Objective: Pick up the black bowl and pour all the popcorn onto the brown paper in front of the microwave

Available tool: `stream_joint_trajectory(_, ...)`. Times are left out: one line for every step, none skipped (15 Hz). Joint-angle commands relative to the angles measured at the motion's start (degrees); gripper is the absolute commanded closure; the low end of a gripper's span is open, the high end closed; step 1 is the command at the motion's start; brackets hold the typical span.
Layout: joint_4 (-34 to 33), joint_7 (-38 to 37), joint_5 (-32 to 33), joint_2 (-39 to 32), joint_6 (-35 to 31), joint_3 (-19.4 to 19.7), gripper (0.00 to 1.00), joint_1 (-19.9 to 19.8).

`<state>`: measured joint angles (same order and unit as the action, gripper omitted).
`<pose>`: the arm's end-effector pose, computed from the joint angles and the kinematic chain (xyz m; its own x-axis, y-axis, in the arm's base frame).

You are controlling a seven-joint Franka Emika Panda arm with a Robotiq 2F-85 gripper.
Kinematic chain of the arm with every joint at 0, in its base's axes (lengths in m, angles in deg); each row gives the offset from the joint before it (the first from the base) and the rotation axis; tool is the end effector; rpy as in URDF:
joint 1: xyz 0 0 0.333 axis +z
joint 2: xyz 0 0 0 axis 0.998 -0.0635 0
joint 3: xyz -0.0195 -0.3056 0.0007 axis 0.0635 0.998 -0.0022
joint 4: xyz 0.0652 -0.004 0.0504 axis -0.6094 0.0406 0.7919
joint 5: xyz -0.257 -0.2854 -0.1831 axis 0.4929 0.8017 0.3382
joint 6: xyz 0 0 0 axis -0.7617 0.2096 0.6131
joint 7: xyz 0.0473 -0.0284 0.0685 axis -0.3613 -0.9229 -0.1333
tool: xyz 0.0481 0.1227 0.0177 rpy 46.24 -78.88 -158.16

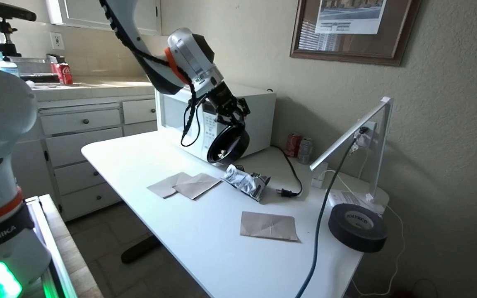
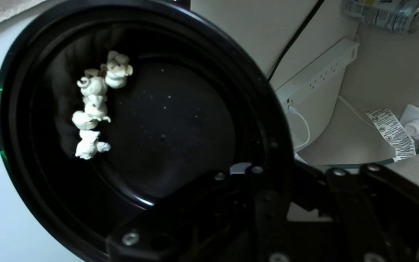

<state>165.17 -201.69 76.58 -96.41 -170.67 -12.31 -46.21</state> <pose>0.5740 0.0195 0.2785 -0.2984 -0.9032 0.3084 -0.8278 0.0841 -0.5547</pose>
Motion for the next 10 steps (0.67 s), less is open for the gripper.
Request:
stream_joint_trajectory(0.7,-3.1,1.0,-0.2,0.4,3.0,0.99,4.3)
stream_joint_trajectory(-0.5,-3.1,1.8,-0.8,-0.2,4.7,0.99,5.8)
stream_joint_trajectory(1.1,-3.1,1.2,-0.7,-0.2,4.3,0.99,6.2)
stream_joint_trajectory(3.6,-3.1,1.2,0.1,0.7,3.1,0.99,6.4)
stream_joint_trajectory(6.9,-1.6,0.1,1.0,0.4,1.3,0.99,5.9)
stream_joint_trajectory(5.9,-4.4,2.7,-0.6,-0.6,2.7,0.99,7.2)
stream_joint_trajectory(5.9,-1.3,0.1,-1.2,-0.6,3.5,0.99,8.4)
stream_joint_trajectory(6.6,-1.9,0.4,-1.6,-0.7,3.5,0.99,9.0)
stream_joint_trajectory(6.3,-2.5,0.8,-1.9,-0.7,4.1,0.99,10.0)
stream_joint_trajectory(5.8,-2.5,0.6,-2.3,-1.0,4.9,0.99,11.0)
